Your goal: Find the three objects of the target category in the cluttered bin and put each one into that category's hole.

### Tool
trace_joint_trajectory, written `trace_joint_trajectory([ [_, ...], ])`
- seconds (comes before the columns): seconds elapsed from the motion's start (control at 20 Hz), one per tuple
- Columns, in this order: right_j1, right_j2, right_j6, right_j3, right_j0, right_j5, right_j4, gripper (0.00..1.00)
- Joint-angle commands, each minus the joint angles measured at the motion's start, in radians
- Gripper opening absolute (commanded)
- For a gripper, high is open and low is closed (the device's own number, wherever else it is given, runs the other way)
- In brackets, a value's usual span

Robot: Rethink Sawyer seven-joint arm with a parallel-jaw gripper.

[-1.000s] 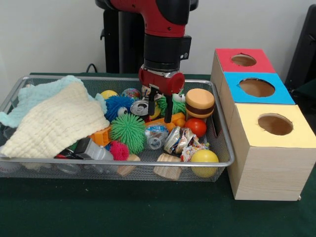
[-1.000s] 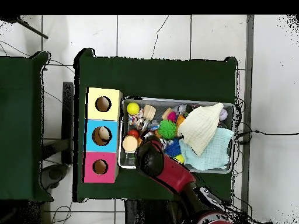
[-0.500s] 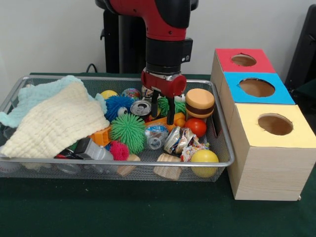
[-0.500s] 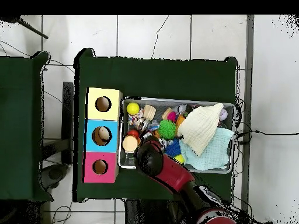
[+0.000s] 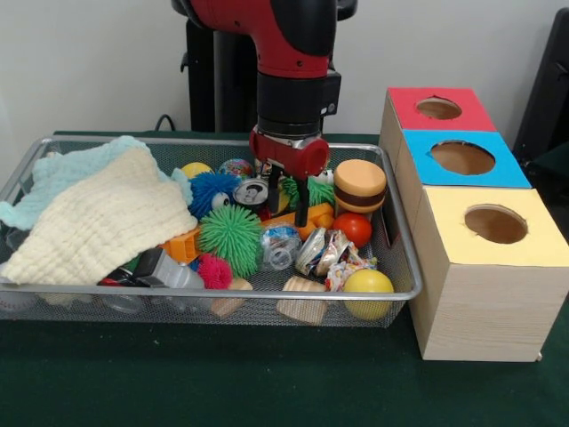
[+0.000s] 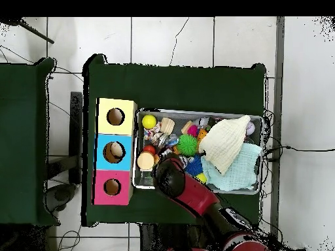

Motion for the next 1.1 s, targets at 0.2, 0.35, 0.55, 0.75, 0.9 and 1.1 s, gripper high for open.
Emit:
trace_joint_trajectory([
  [0.2,0.069,0.086,0.19,-0.088,-0.037,-0.03,-0.024,1.0],
  [0.35,0.057,0.078,0.19,-0.081,-0.026,-0.036,-0.025,1.0],
  [0.55,0.05,0.077,0.18,-0.085,-0.032,-0.023,-0.031,1.0],
  [0.75,0.03,0.065,0.182,-0.077,-0.02,-0.004,-0.018,1.0],
  [0.9,-0.003,0.044,0.185,-0.063,0.002,0.035,0.013,1.0],
  [1.1,-0.042,0.027,0.193,-0.043,0.021,0.075,0.039,1.0],
])
